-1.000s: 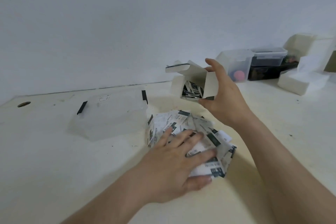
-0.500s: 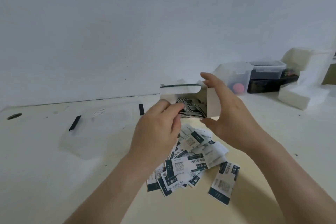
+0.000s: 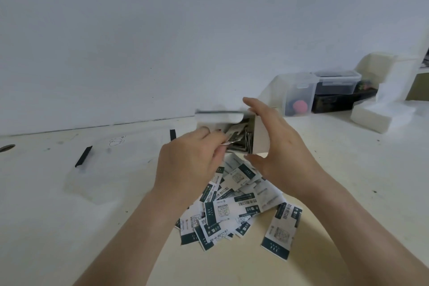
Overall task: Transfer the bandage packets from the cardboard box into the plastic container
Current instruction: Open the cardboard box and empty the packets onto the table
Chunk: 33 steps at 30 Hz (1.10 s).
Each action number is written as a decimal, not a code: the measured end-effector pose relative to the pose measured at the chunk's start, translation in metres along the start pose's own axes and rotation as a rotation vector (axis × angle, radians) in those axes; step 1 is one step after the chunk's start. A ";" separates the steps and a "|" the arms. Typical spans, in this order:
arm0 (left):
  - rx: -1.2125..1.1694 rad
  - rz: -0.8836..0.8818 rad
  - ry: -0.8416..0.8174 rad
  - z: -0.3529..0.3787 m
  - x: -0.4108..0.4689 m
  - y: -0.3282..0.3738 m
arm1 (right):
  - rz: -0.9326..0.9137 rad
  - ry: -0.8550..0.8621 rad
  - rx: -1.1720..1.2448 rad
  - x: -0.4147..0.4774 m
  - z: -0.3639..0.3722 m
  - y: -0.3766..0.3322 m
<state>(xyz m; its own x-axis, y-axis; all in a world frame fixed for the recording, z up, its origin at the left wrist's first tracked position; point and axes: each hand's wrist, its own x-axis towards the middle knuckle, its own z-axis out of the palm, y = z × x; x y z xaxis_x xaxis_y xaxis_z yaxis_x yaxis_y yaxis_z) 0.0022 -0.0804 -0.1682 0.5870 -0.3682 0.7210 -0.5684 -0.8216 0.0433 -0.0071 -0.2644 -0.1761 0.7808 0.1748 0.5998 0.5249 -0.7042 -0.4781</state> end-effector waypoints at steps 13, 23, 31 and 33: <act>-0.071 -0.131 -0.238 -0.023 -0.005 -0.004 | 0.076 0.172 -0.208 0.002 -0.001 0.015; -0.422 -0.340 0.092 -0.005 -0.005 0.007 | -0.232 0.147 -0.260 0.002 0.003 -0.015; -0.526 -0.412 0.111 -0.011 -0.004 0.001 | -0.211 0.073 -0.308 0.007 0.005 -0.010; -0.579 -0.421 0.096 -0.011 -0.004 0.001 | -0.157 0.045 -0.302 0.007 0.006 -0.012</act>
<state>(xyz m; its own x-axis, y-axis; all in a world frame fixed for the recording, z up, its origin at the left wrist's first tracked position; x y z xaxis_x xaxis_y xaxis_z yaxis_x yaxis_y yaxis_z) -0.0072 -0.0750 -0.1631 0.7855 -0.0098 0.6188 -0.5351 -0.5131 0.6711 -0.0058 -0.2502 -0.1699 0.6796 0.2713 0.6816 0.5082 -0.8442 -0.1707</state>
